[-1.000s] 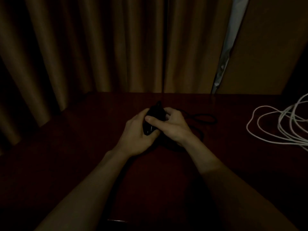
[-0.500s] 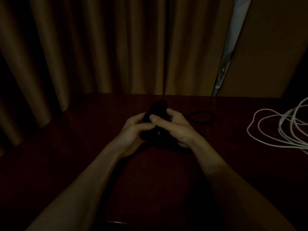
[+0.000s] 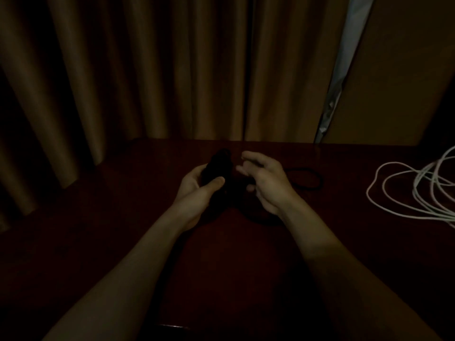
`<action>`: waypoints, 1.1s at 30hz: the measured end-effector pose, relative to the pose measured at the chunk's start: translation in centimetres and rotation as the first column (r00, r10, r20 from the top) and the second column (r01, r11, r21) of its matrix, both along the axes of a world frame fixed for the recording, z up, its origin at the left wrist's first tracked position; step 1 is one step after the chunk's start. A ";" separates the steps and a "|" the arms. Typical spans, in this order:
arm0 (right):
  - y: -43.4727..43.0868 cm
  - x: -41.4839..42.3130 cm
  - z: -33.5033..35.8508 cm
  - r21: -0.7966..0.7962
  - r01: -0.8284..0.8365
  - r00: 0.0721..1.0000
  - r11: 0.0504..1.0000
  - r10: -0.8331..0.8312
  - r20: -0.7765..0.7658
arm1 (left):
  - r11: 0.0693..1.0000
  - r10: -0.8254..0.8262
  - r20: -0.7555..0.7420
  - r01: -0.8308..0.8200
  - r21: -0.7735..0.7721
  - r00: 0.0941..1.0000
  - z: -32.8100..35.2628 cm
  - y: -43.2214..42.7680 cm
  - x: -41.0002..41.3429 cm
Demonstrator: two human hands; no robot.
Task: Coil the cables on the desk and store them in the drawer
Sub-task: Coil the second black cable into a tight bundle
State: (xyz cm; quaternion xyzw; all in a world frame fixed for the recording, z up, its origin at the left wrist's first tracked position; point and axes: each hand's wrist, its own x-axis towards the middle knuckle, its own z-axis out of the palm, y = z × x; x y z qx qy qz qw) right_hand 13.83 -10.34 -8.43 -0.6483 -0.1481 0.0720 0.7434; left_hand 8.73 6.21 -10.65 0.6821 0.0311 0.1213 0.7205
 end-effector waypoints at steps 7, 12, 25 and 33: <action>1.1 -1.0 0.1 0.128 -0.005 0.998 0.992 -0.005 0.070 | 0.993 0.042 0.074 -0.050 0.105 0.996 -0.2 -0.4 -0.1; 1.9 -1.4 -0.9 -0.103 0.064 0.989 0.993 -0.049 0.138 | 0.994 0.068 0.067 -0.074 0.078 0.995 0.0 -0.3 -0.2; 2.0 -0.2 -2.4 -0.369 0.066 0.952 0.927 0.052 0.301 | 0.932 -0.119 -0.022 0.104 -0.348 0.993 1.5 1.4 -0.4; 0.5 -0.4 -1.2 -0.258 -0.260 0.957 0.931 0.283 0.058 | 0.818 -0.275 0.019 0.244 -0.520 0.961 1.9 1.0 -1.2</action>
